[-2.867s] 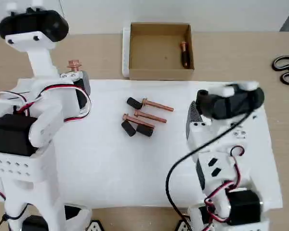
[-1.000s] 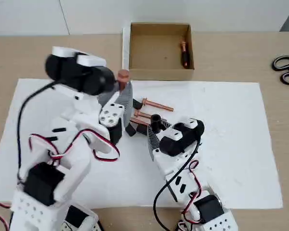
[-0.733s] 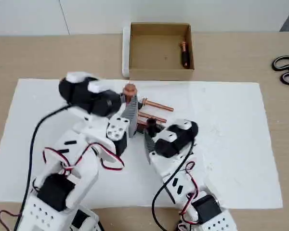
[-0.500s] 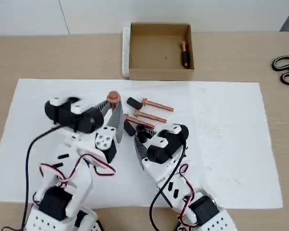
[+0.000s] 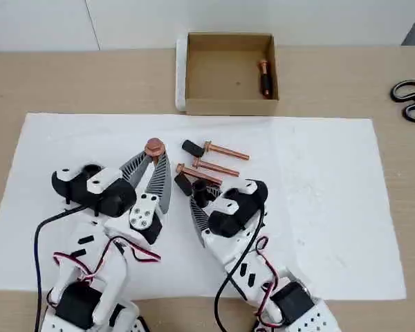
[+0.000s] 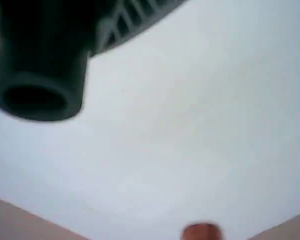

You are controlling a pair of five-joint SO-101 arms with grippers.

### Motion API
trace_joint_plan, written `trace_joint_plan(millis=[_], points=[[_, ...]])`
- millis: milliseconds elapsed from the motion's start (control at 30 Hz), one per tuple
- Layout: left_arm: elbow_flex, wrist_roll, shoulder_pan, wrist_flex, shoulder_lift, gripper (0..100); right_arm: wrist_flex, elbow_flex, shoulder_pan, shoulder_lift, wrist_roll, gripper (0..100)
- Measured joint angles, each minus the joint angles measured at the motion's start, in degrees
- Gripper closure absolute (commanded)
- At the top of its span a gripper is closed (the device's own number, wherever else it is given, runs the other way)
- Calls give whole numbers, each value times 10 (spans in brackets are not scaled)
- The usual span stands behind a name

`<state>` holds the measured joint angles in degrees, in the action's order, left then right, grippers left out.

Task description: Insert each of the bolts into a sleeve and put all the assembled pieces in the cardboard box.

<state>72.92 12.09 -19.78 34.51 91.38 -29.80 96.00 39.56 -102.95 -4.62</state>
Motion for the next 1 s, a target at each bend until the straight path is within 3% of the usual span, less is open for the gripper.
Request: trace_joint_plan(millis=[367,667,1000], points=[[-58,51,-46,-4,-130,995,0,0,10,0,0,995],[-73,91,-47,-4,-95,995,0,0,10,0,0,995],[-3,93,-41,-83,-89,995,0,0,10,0,0,995]])
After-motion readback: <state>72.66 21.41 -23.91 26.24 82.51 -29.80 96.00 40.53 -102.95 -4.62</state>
